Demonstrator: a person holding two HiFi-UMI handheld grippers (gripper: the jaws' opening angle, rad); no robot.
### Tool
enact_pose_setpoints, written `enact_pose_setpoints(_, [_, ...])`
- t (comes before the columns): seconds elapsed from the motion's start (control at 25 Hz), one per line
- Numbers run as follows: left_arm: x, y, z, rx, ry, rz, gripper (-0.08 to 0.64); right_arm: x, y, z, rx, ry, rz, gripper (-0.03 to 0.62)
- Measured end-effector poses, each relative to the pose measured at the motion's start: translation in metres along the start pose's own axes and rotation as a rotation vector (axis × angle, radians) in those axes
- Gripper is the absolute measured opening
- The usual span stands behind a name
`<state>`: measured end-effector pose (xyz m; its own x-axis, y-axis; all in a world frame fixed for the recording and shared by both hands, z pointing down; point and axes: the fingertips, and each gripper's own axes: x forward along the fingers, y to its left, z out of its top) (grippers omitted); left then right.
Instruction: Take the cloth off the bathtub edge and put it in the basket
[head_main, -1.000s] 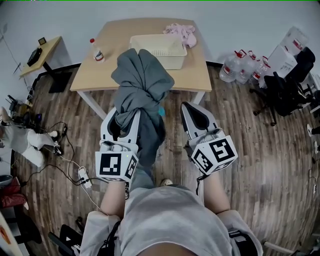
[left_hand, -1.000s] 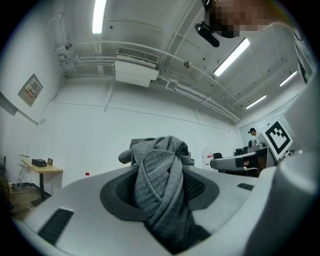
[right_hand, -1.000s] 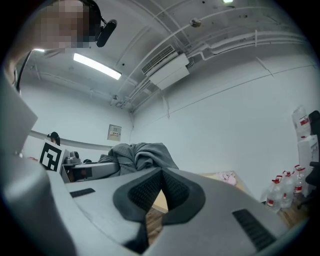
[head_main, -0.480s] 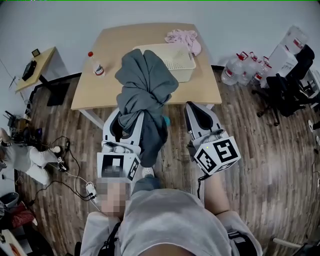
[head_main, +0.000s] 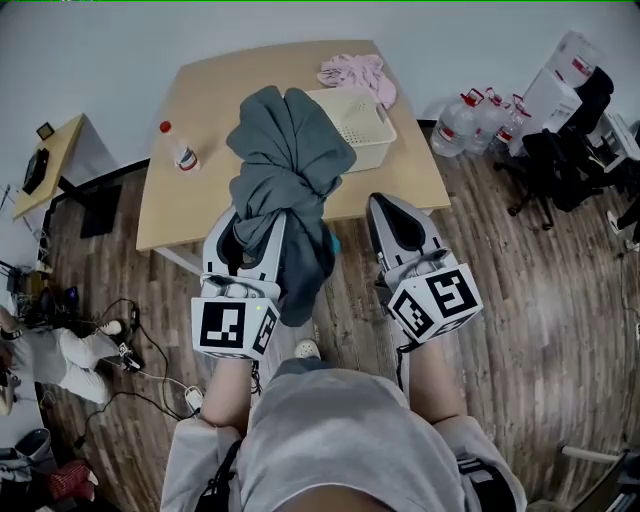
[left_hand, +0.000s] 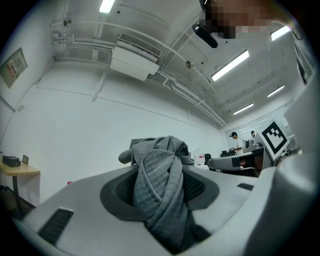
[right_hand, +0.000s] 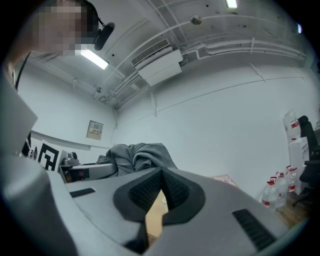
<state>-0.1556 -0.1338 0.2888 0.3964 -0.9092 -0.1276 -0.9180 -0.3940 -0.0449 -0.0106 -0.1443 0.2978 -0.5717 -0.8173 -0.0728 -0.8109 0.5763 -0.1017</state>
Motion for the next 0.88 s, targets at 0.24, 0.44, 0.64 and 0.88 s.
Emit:
enact_pose_setpoints(0.24, [0.015,0.02,-0.003,-0.002,-0.011,-0.066,0.193,0.022,0.005,-0.001,-0.013,-0.011,-0.046,0.008])
enact_pose_setpoints(0.44, [0.026,0.032,-0.005,-0.005,-0.018,-0.095,0.193,0.033,0.004,-0.004,-0.017,-0.004,-0.079,0.008])
enact_pose_setpoints(0.64, [0.037,0.036,-0.009,-0.03,-0.021,-0.106,0.193,0.039,-0.003,-0.009,-0.022,0.004,-0.089,0.008])
enact_pose_setpoints(0.88, [0.059,0.037,-0.015,-0.031,-0.003,-0.098,0.193,0.055,-0.026,-0.011,-0.001,0.01,-0.083,0.008])
